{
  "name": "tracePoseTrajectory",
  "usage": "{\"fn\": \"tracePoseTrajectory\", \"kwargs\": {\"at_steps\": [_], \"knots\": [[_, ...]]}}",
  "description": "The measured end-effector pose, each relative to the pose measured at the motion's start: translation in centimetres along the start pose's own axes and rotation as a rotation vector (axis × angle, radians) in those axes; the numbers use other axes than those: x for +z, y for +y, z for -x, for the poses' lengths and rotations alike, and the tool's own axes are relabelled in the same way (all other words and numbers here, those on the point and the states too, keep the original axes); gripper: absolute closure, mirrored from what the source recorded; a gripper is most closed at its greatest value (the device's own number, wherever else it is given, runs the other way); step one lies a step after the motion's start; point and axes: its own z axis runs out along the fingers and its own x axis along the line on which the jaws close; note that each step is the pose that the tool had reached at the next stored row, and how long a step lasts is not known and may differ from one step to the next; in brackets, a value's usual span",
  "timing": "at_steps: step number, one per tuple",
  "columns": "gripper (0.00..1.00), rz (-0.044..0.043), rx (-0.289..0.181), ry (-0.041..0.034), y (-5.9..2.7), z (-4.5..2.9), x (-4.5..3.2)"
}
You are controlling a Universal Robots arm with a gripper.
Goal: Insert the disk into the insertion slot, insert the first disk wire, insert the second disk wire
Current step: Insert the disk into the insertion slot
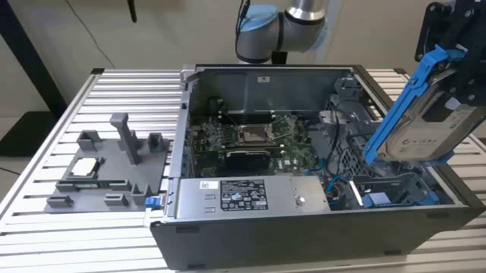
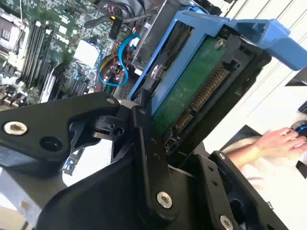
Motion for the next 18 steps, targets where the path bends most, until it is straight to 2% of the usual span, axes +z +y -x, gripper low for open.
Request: {"fn": "tracePoseTrajectory", "kwargs": {"at_steps": [12,18], "knots": [[0.67,0.0000,0.000,0.0000,0.00,0.00,0.03],[0.67,0.0000,0.000,0.0000,-0.09,0.00,0.88]]}}
